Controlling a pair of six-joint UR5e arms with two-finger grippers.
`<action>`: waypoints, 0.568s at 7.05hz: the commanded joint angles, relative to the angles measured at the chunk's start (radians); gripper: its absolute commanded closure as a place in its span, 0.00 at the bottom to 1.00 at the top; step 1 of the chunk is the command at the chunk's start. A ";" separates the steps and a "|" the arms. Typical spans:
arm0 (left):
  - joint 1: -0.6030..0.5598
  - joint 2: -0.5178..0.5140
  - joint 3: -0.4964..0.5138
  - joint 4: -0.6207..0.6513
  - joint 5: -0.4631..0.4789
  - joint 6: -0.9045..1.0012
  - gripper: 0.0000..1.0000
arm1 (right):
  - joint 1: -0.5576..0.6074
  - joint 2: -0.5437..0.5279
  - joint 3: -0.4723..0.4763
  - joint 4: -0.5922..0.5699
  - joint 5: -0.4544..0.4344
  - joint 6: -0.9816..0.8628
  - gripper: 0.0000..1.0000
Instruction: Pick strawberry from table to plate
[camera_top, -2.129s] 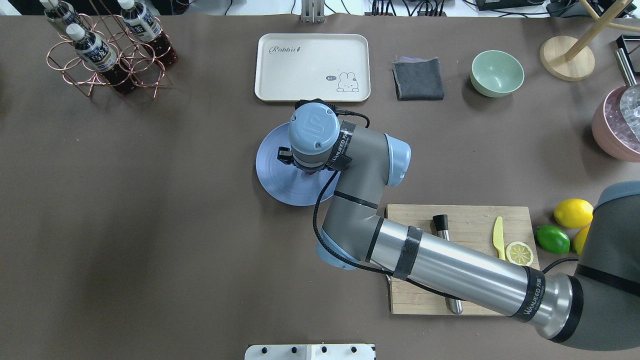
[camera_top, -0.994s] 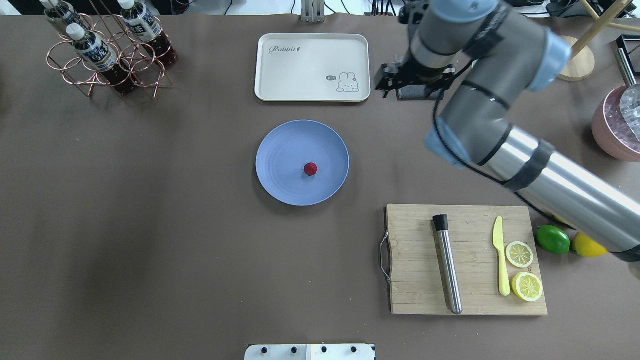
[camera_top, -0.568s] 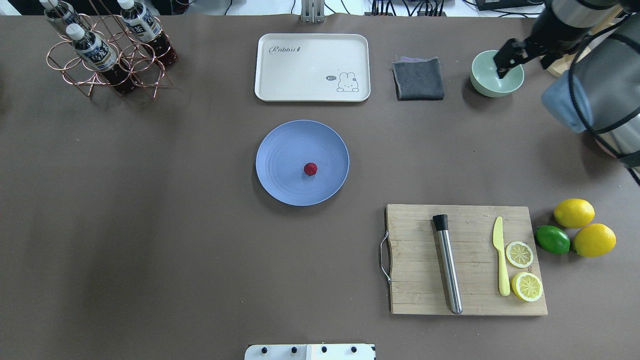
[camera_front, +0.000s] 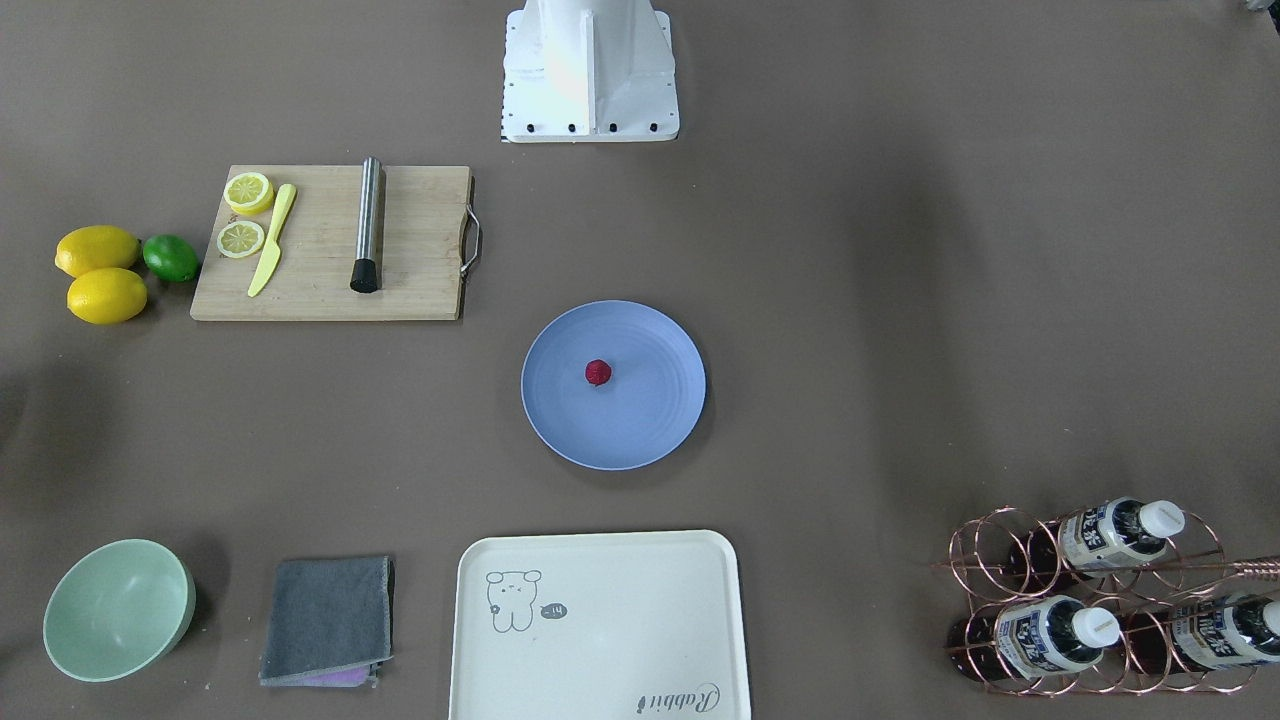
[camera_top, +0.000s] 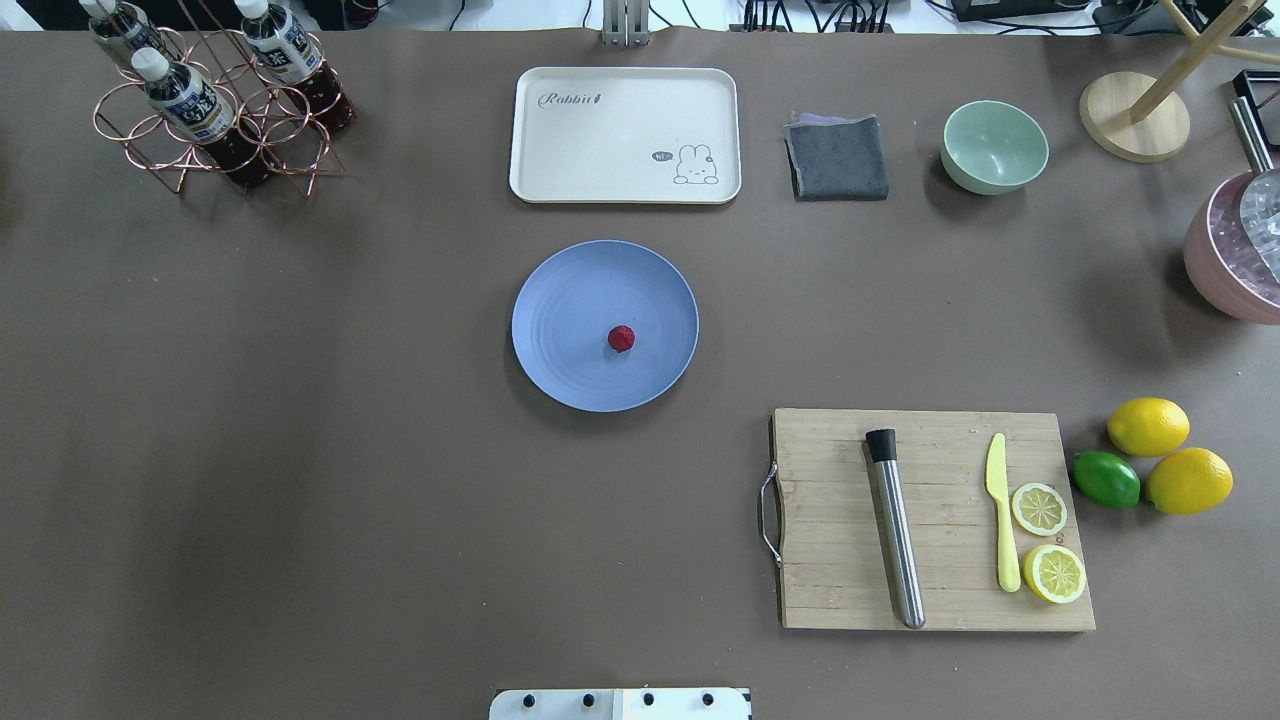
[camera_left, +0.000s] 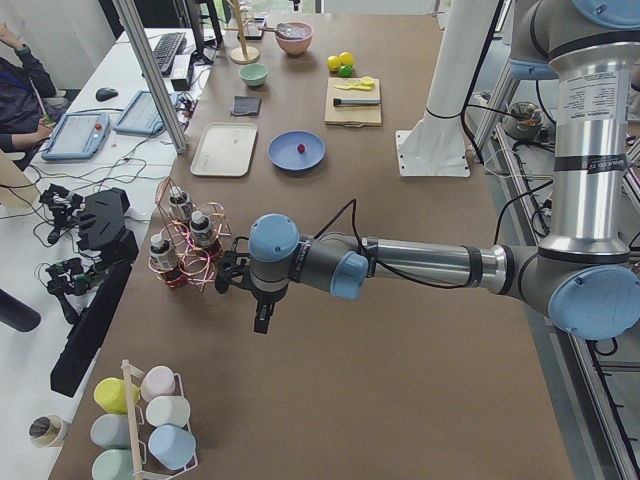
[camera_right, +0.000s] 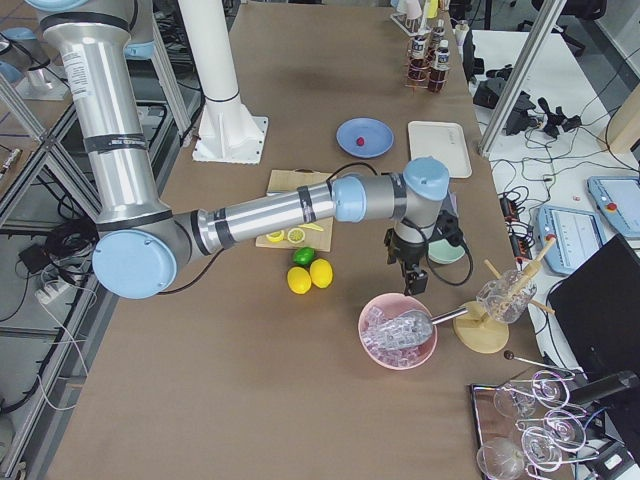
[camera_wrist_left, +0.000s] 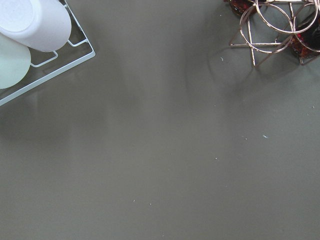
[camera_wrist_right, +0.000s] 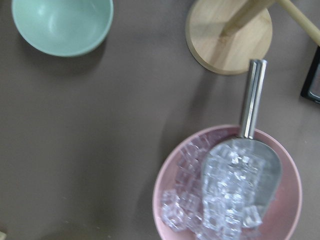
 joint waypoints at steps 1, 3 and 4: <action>-0.001 0.011 0.003 0.030 0.007 0.003 0.02 | 0.114 -0.058 -0.116 0.037 0.004 -0.120 0.00; -0.001 0.010 0.026 0.029 0.008 0.003 0.02 | 0.136 -0.079 -0.116 0.036 0.006 -0.109 0.00; -0.001 0.008 0.043 0.029 0.010 0.003 0.02 | 0.137 -0.066 -0.112 0.034 0.015 -0.030 0.00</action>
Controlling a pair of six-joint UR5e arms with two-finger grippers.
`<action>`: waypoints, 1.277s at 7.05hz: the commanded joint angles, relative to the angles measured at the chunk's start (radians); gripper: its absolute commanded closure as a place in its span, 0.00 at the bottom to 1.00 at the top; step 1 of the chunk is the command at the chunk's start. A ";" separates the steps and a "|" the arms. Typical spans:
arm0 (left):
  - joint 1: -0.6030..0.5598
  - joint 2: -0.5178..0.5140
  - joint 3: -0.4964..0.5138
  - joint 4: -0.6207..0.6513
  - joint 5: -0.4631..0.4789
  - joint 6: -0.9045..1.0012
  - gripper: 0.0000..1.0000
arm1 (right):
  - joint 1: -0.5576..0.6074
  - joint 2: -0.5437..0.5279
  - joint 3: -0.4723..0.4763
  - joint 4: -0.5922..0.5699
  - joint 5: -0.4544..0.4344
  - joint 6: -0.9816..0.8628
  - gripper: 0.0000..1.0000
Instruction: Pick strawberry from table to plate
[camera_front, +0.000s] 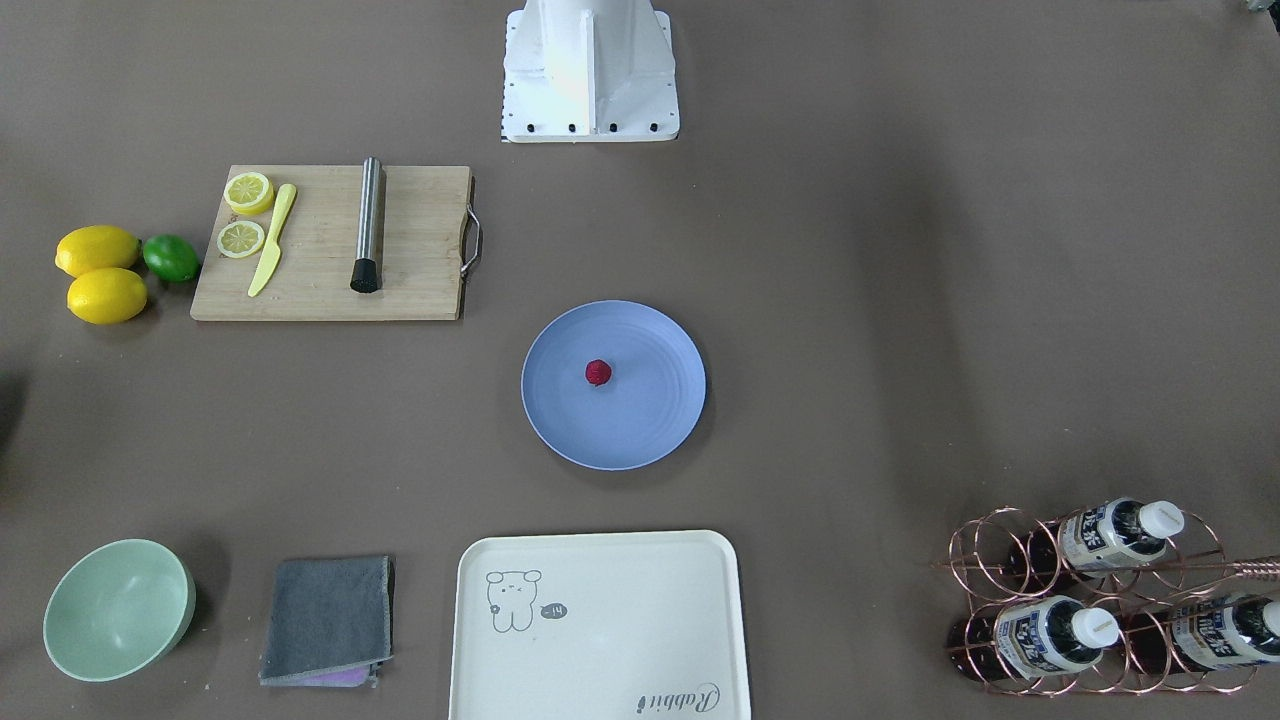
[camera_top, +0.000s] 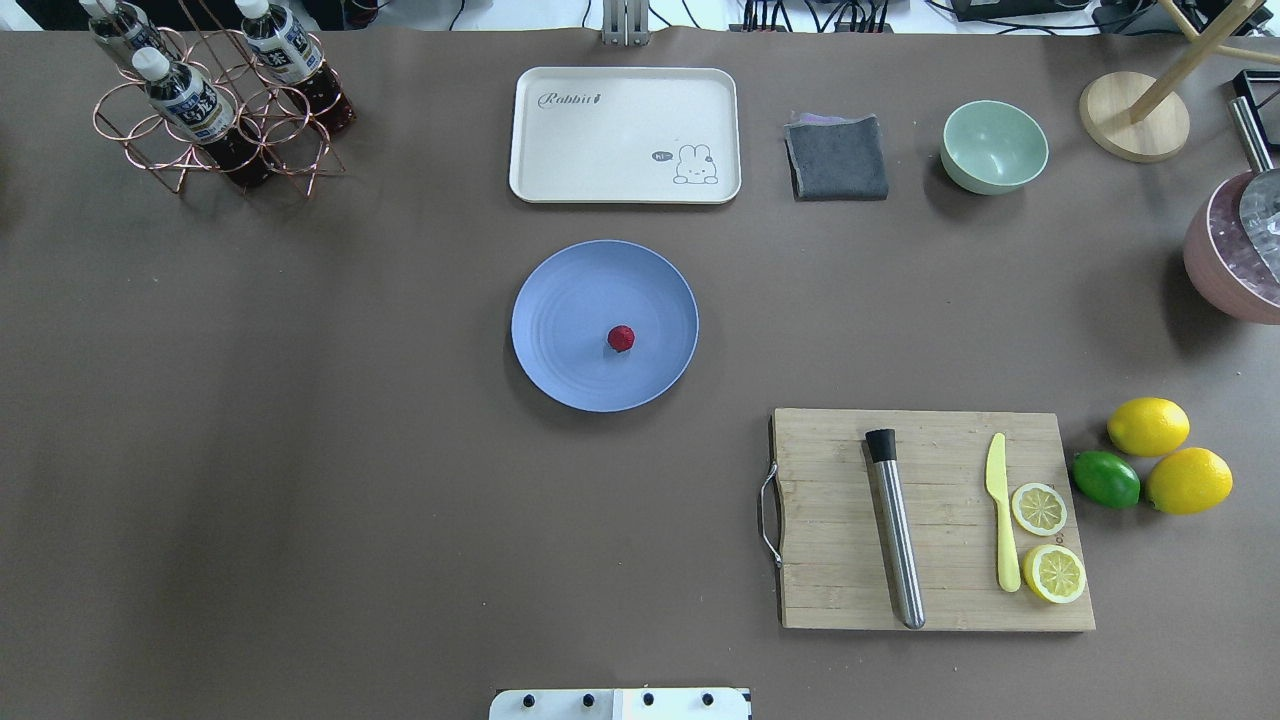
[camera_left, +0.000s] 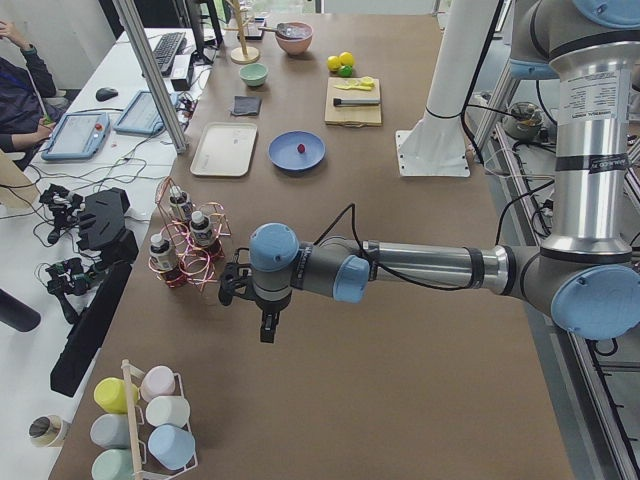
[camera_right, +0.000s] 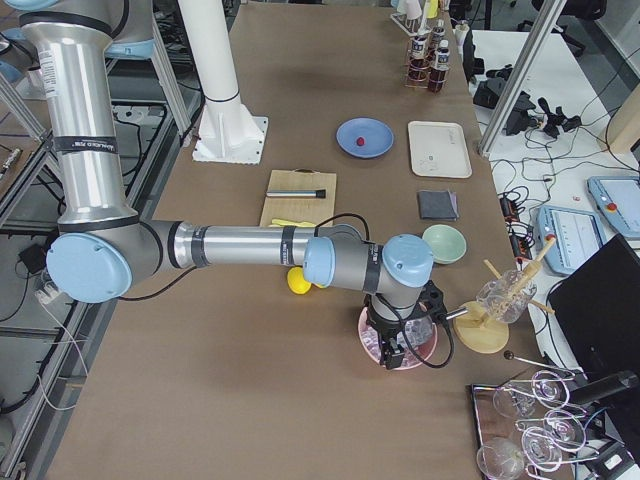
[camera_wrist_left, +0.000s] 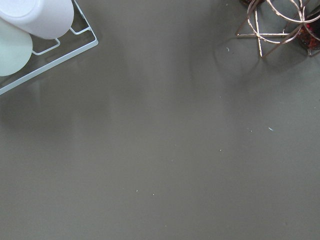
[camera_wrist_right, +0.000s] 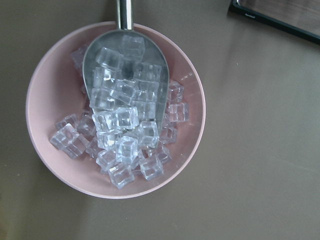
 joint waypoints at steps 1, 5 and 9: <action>0.000 0.001 0.019 0.000 0.001 0.000 0.02 | 0.007 0.004 0.009 0.002 0.016 0.137 0.00; -0.001 0.034 0.050 -0.004 -0.011 -0.012 0.02 | 0.007 -0.022 0.011 0.007 0.081 0.262 0.00; -0.001 0.034 0.053 0.002 -0.008 -0.012 0.02 | 0.007 -0.060 0.004 0.102 0.084 0.263 0.00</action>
